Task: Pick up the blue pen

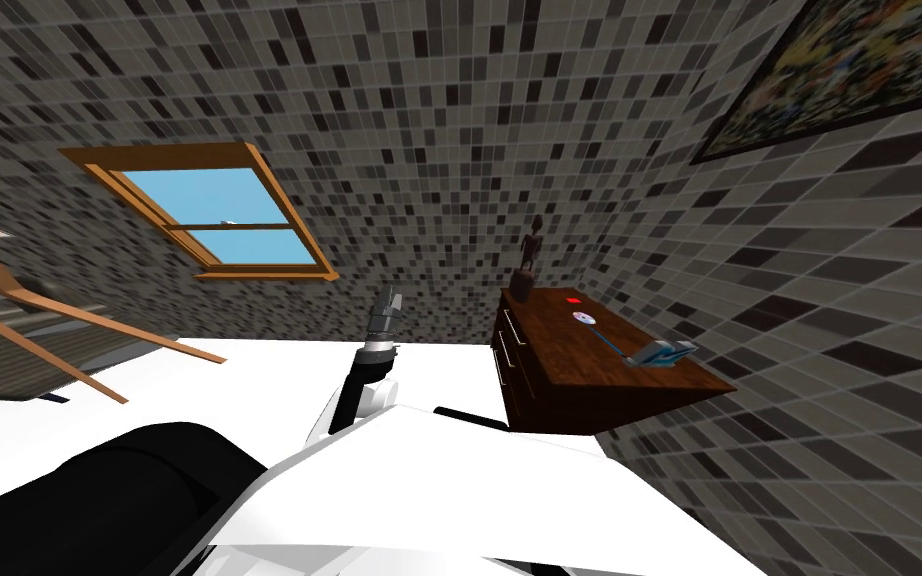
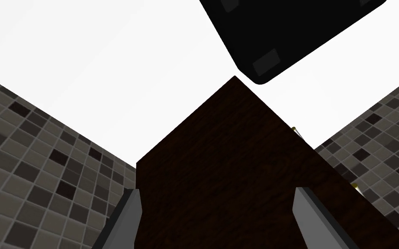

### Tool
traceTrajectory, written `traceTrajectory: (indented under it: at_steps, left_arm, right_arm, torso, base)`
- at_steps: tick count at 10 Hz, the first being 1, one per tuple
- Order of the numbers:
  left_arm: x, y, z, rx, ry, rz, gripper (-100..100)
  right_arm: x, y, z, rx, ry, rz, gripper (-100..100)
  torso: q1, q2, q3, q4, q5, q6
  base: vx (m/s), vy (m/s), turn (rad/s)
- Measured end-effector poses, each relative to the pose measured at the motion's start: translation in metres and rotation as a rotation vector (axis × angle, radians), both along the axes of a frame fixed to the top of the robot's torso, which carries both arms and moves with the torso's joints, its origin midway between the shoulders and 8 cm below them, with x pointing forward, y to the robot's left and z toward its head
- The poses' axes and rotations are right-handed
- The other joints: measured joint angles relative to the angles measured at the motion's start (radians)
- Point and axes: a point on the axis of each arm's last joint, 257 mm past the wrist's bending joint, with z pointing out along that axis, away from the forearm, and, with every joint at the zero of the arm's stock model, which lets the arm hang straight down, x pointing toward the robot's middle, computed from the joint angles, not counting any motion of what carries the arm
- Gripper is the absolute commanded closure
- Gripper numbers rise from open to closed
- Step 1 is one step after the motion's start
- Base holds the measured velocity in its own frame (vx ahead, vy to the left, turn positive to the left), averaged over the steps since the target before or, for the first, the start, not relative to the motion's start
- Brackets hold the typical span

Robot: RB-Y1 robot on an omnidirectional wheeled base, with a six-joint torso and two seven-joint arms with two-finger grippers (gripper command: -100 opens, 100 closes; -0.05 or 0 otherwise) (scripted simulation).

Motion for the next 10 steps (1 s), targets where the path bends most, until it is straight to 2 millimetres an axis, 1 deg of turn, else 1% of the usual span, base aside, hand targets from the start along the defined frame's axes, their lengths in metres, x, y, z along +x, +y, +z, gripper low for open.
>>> traceTrajectory:
  at_steps: [1,2,3,4,5,7,8,9,10]
  left_arm:
    - [0.000,0.000,0.000,0.000,0.000,0.000,0]
    - [0.000,0.000,0.000,0.000,0.000,0.000,0]
    - [0.000,0.000,0.000,0.000,0.000,0.000,0]
    - [0.000,0.000,0.000,0.000,0.000,0.000,0]
    - [0.000,0.000,0.000,0.000,0.000,0.000,0]
    - [0.000,0.000,0.000,0.000,0.000,0.000,0]
    - [0.000,0.000,0.000,0.000,0.000,0.000,0]
    - [0.000,0.000,0.000,0.000,0.000,0.000,0]
    - [0.000,0.000,0.000,0.000,0.000,0.000,0]
  right_arm:
    - [-0.003,-0.008,0.004,-0.013,0.023,0.020,-100]
    - [-0.015,-0.020,0.010,-0.032,0.060,0.034,-100]
    - [-0.019,-0.029,0.012,-0.047,0.082,0.056,-100]
    - [-0.018,-0.034,0.013,-0.054,0.092,0.072,-100]
    - [-0.027,-0.046,0.018,-0.070,0.120,0.082,-100]
    - [-0.024,-0.057,0.023,-0.088,0.145,0.112,-100]
    - [-0.029,-0.067,0.027,-0.103,0.170,0.124,-100]
    - [-0.030,-0.076,0.032,-0.116,0.187,0.141,-100]
    - [-0.027,-0.080,0.034,-0.121,0.194,0.153,-100]
  torso:
    - [0.000,-0.001,-0.001,0.000,0.000,0.000]
    - [0.002,-0.003,-0.002,-0.001,0.000,0.000]
    - [0.001,-0.003,-0.002,-0.001,0.000,0.000]
    - [-0.001,0.000,0.000,0.000,0.000,0.001]
    - [-0.001,0.000,0.000,0.000,0.000,0.000]
    - [-0.001,0.001,0.000,0.000,0.000,0.001]
    - [-0.001,-0.002,-0.001,0.000,0.000,0.000]
    - [-0.001,-0.002,-0.001,-0.001,0.000,0.000]
    - [-0.001,0.001,0.000,0.000,0.000,0.001]
  base:
    - [0.107,0.068,0.089]
    - [0.095,0.056,0.035]
    - [0.037,0.022,-0.008]
    - [0.061,0.023,0.088]
    - [0.071,0.025,0.050]
    - [0.067,0.020,0.037]
    - [0.091,0.026,0.045]
    - [0.035,0.017,0.000]
    - [0.060,0.007,0.080]
